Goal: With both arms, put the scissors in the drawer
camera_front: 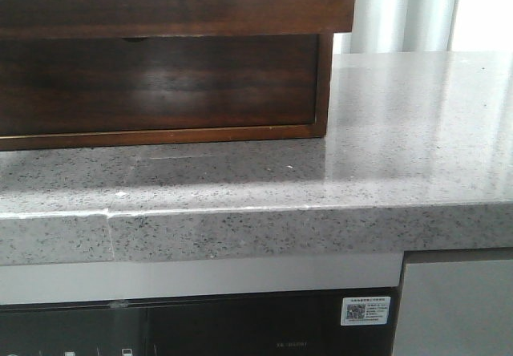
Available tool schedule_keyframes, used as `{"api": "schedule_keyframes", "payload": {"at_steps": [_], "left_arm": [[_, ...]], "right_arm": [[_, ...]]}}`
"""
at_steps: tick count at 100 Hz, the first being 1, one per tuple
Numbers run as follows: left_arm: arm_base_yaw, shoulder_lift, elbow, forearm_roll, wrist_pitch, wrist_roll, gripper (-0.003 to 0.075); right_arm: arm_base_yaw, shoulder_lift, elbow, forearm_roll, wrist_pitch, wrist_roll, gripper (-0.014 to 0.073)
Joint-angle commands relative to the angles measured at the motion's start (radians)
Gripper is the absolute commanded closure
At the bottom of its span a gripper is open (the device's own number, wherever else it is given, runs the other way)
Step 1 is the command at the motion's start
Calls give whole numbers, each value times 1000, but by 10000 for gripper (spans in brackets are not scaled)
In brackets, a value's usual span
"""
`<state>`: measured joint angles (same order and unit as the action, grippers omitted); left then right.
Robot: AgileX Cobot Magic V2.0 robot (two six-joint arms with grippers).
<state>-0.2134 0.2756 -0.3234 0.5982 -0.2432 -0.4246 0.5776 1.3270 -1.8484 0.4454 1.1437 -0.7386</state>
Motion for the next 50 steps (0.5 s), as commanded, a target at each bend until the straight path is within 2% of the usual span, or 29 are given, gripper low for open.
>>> {"api": "schedule_keyframes", "payload": {"at_steps": [1, 18, 34, 50], "left_arm": [[-9, -31, -26, -22, 35, -19, 717], [-9, -135, -26, -42, 160, -19, 717], [-9, -213, -26, -138, 311, -19, 717], [-9, -250, -22, -140, 385, -19, 716]], "right_arm": [[-7, -103, 88, 27, -147, 0, 690], [-7, -307, 431, 27, -413, 0, 690], [-7, -507, 777, 42, -714, 0, 690], [-7, -693, 1056, 60, -851, 0, 690]]}}
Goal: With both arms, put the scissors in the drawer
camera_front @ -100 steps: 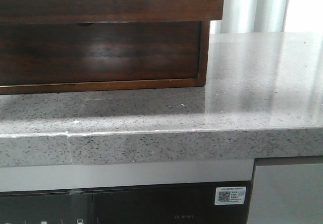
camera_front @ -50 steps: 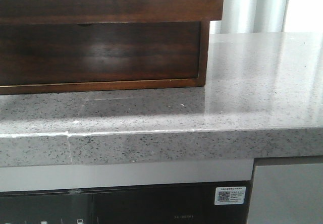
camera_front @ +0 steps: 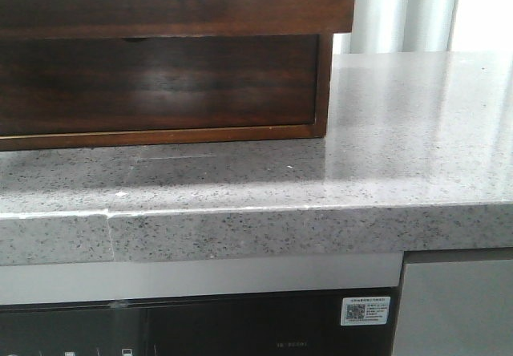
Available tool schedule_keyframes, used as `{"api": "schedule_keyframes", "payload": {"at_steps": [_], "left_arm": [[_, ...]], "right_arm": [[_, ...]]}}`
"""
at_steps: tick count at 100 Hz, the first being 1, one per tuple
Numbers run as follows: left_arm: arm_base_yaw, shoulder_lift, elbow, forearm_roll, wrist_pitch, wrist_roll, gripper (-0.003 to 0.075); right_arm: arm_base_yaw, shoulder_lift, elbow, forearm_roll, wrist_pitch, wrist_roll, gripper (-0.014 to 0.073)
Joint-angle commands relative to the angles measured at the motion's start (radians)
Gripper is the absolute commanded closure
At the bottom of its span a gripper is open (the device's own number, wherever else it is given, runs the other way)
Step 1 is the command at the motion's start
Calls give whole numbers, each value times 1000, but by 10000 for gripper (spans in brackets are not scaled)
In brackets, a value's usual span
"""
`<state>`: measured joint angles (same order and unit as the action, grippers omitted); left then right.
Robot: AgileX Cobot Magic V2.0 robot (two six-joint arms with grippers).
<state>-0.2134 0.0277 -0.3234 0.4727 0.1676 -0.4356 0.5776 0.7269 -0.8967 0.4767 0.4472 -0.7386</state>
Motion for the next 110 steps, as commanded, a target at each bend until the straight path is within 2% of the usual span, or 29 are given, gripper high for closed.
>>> {"api": "schedule_keyframes", "payload": {"at_steps": [1, 17, 40, 55, 73, 110], "left_arm": [[-9, -2, -22, -14, -25, -8, 716], [-9, -2, 14, -17, -60, -8, 716], [-9, -2, 93, -17, -159, -8, 716], [-9, -2, 131, -17, -153, -8, 717], [-9, -2, 139, -39, -151, -8, 717], [-9, -2, 139, -39, -151, -8, 717]], "right_arm": [[-7, -101, 114, 29, -155, 0, 690], [-7, -250, 307, 53, -202, 0, 690], [-7, -478, 515, 80, -345, 0, 690], [-7, -585, 607, 80, -339, 0, 690], [-7, -634, 667, 80, -312, 0, 690], [-7, -632, 674, 80, -310, 0, 690]]}}
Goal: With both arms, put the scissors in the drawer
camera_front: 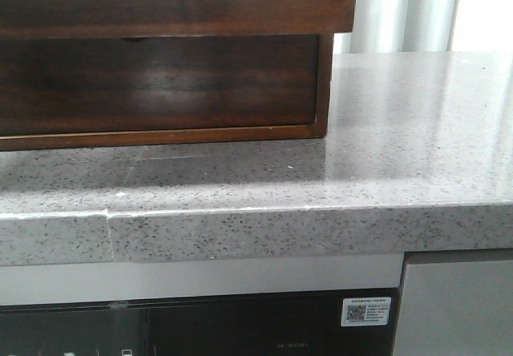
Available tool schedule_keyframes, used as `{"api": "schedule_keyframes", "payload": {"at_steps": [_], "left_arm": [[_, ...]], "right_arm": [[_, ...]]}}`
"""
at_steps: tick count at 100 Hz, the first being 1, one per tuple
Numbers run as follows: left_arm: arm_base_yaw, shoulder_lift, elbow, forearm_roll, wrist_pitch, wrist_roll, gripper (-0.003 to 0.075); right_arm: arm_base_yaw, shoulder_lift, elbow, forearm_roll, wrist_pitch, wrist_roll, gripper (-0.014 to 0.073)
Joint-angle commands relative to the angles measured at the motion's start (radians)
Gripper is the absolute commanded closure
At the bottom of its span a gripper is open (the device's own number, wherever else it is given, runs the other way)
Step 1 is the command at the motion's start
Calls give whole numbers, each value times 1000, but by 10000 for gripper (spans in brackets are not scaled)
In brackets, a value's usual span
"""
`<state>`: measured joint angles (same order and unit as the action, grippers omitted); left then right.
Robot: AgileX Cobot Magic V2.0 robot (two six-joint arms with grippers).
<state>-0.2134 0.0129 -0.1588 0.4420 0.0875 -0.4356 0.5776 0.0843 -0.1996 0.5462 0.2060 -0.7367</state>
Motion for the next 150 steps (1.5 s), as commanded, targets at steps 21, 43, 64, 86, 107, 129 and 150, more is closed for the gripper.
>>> {"api": "schedule_keyframes", "payload": {"at_steps": [21, 43, 64, 86, 107, 129, 150], "left_arm": [[-9, 13, -25, -8, -71, -8, 717], [-9, 13, -23, -8, -71, -8, 717], [20, 3, -1, -146, 6, -8, 717], [160, -21, 1, -384, 91, 200, 717], [287, -52, 77, -475, -75, 502, 717], [300, -52, 177, -425, -185, 463, 717], [269, -52, 179, -419, -45, 463, 717]], "right_arm": [[-7, 11, -23, 11, -68, -2, 690], [-7, 11, -23, 11, -68, -2, 690], [-7, 11, -23, 11, -68, -2, 690], [-7, 11, -23, 11, -68, -2, 690], [-7, 11, -23, 11, -68, -2, 690], [-7, 11, -23, 11, -68, -2, 690], [-7, 11, -23, 11, -68, -2, 690]]}}
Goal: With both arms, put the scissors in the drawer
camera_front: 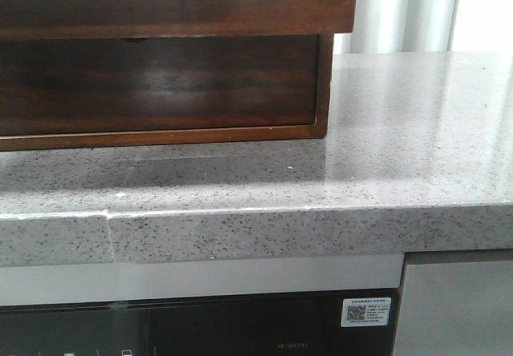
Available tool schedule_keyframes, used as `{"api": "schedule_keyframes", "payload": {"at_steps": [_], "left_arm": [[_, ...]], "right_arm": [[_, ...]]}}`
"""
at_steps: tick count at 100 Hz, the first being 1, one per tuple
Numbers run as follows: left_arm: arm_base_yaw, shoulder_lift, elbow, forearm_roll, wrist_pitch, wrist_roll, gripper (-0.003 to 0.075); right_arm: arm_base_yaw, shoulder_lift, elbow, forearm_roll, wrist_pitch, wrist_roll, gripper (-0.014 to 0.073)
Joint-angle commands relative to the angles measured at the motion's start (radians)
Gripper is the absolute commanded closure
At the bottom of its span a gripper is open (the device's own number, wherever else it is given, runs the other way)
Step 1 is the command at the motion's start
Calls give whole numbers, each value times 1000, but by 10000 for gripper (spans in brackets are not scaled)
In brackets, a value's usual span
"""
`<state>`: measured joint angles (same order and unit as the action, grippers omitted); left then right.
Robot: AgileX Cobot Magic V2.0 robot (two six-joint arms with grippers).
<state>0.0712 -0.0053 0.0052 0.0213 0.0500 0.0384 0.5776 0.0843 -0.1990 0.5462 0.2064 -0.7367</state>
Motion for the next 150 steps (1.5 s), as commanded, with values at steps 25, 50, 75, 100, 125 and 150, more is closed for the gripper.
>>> {"api": "schedule_keyframes", "payload": {"at_steps": [25, 50, 75, 100, 125, 150], "left_arm": [[-27, -33, 13, 2, 206, -11, 717], [-27, -33, 13, 2, 198, -11, 717], [-27, -33, 13, 2, 198, -11, 717], [-27, -33, 13, 2, 198, -11, 717], [-27, -33, 13, 2, 198, -11, 717], [-27, -33, 13, 2, 198, -11, 717]], "right_arm": [[-7, 11, -24, 11, -69, -2, 690], [-7, 11, -24, 11, -69, -2, 690], [-7, 11, -24, 11, -69, -2, 690], [-7, 11, -22, 11, -71, -2, 690], [-7, 11, -22, 11, -109, -2, 690], [-49, 11, -22, -190, -176, 193, 690]]}}
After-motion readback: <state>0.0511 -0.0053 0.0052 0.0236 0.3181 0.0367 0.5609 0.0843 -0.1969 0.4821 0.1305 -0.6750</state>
